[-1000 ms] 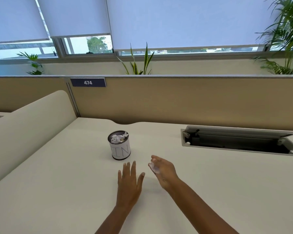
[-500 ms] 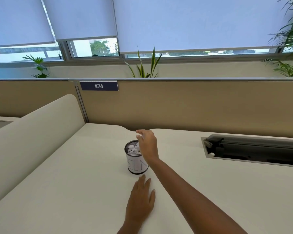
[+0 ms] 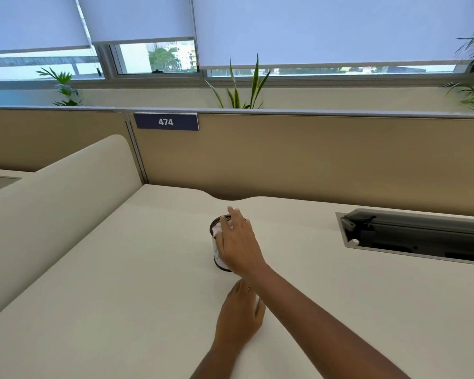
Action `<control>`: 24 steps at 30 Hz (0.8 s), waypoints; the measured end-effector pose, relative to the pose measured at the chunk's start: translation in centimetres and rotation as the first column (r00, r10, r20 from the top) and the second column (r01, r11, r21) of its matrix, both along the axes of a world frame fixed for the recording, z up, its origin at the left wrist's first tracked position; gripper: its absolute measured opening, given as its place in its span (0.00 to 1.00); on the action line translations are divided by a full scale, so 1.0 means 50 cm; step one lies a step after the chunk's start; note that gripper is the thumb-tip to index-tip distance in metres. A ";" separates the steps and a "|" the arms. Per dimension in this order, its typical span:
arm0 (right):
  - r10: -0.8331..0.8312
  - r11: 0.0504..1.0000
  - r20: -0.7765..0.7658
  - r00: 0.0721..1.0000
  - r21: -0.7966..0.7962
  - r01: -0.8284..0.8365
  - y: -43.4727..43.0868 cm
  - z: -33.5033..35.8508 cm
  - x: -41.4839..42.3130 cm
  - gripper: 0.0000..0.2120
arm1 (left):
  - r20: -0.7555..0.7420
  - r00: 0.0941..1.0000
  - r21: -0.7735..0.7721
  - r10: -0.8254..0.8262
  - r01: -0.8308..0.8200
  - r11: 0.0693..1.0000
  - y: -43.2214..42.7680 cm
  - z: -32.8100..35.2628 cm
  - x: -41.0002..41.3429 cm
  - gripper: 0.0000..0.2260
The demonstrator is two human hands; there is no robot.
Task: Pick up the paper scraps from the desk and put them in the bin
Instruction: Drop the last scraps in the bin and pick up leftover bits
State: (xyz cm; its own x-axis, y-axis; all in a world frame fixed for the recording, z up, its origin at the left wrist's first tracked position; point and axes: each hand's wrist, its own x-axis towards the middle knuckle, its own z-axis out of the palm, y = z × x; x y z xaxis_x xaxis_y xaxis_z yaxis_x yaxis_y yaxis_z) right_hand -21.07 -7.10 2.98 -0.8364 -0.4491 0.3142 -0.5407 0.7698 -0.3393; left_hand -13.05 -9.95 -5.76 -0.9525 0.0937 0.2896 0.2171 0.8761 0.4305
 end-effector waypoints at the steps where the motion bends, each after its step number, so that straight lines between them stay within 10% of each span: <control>1: -0.009 0.999 -0.020 1.000 -0.046 0.008 0.003 -0.002 0.005 0.19 | -0.041 0.999 -0.017 -0.004 0.004 1.000 -0.001 -0.003 0.000 0.19; 24: 0.077 0.945 -0.045 0.996 0.321 -0.059 0.010 0.036 -0.031 0.14 | 0.021 1.000 -0.042 0.003 -0.002 0.999 -0.002 -0.020 -0.011 0.21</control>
State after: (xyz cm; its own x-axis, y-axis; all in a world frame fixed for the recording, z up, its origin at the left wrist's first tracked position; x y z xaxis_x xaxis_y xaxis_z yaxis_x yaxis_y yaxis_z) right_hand -22.63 -6.59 4.79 -0.7855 -0.5888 0.1906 -0.6066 0.7935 -0.0490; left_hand -13.61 -10.06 -6.76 -0.9585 0.1030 0.2657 0.2062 0.8942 0.3973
